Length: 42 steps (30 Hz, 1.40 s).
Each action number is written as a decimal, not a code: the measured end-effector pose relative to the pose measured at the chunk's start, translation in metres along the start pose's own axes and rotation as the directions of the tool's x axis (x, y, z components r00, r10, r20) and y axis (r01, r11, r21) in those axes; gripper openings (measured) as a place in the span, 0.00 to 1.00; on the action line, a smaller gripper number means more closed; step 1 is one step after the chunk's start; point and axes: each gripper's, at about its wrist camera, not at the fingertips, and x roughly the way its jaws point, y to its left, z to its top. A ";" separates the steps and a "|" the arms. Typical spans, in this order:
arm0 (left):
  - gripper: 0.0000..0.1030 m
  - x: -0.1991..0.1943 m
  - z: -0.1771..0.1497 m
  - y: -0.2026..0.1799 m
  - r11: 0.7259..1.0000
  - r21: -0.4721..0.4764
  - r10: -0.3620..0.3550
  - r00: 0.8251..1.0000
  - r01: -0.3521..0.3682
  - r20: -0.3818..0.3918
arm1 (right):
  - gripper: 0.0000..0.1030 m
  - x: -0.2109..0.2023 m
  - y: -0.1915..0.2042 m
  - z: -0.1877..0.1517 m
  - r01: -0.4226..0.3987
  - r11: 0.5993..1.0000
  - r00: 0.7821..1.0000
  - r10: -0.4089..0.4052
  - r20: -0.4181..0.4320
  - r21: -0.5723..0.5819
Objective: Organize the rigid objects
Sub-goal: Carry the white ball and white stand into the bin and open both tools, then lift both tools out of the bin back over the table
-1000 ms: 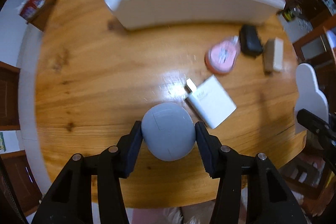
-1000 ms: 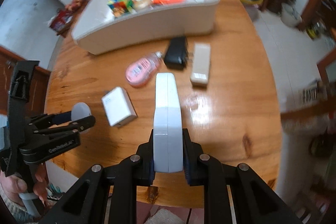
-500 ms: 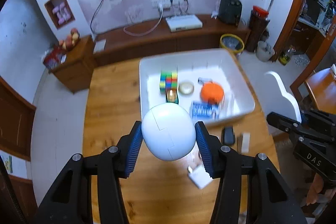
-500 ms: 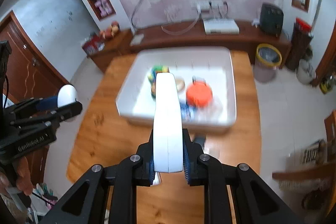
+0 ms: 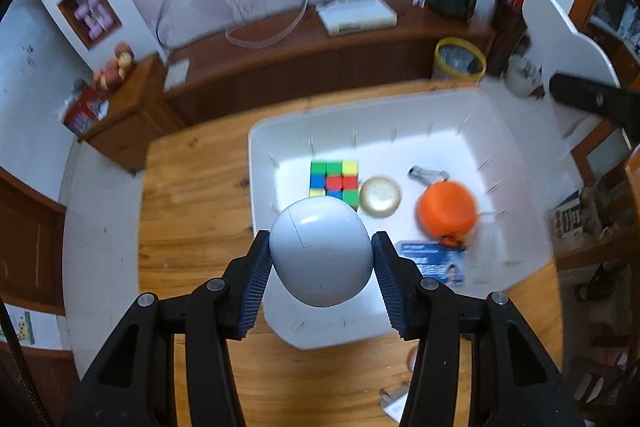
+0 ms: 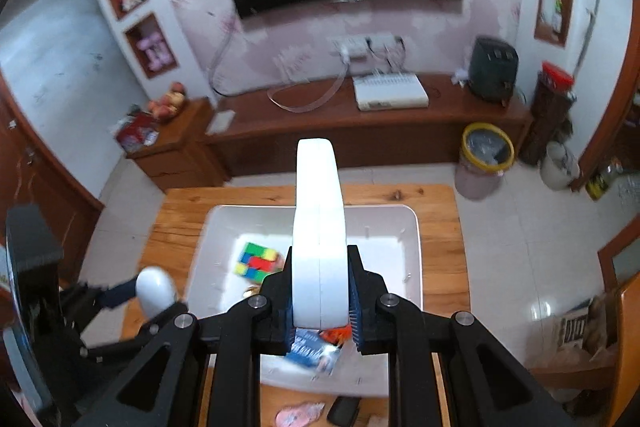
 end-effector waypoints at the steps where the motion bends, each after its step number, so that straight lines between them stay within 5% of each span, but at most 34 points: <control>1: 0.52 0.012 0.000 -0.001 1.000 0.007 0.006 1.000 -0.006 -0.024 | 0.20 0.018 -0.002 0.001 0.019 1.000 0.999 -0.019 -0.025 0.006; 9: 0.52 0.086 -0.006 -0.007 0.998 0.059 0.032 0.988 -0.023 -0.152 | 0.20 0.132 -0.014 -0.027 0.084 0.996 0.970 -0.077 -0.232 0.020; 17: 0.52 0.112 -0.007 -0.019 0.996 0.092 0.033 0.977 -0.013 -0.209 | 0.21 0.182 -0.011 -0.055 0.091 0.996 0.928 -0.085 -0.362 0.000; 19: 0.53 0.115 -0.008 -0.022 0.995 0.099 0.040 0.974 -0.019 -0.223 | 0.23 0.183 -0.011 -0.055 0.081 0.997 0.923 -0.076 -0.377 -0.001; 21: 0.53 0.116 -0.009 -0.026 0.995 0.098 0.035 0.971 -0.012 -0.237 | 0.54 0.182 -0.011 -0.056 0.067 0.998 0.917 -0.061 -0.394 0.003; 23: 0.58 0.115 -0.010 -0.028 0.996 0.093 0.018 0.968 0.005 -0.250 | 0.71 0.176 -0.011 -0.056 0.051 0.999 0.926 -0.049 -0.374 -0.005; 26: 0.78 0.105 -0.011 -0.031 0.996 0.086 0.004 0.973 0.016 -0.230 | 0.71 0.161 -0.009 -0.060 0.049 0.999 0.938 -0.052 -0.344 -0.016; 42: 0.79 0.023 -0.032 -0.023 0.996 -0.043 -0.078 0.989 0.073 -0.127 | 0.71 0.067 -0.017 -0.069 0.031 0.999 0.982 -0.023 -0.186 0.038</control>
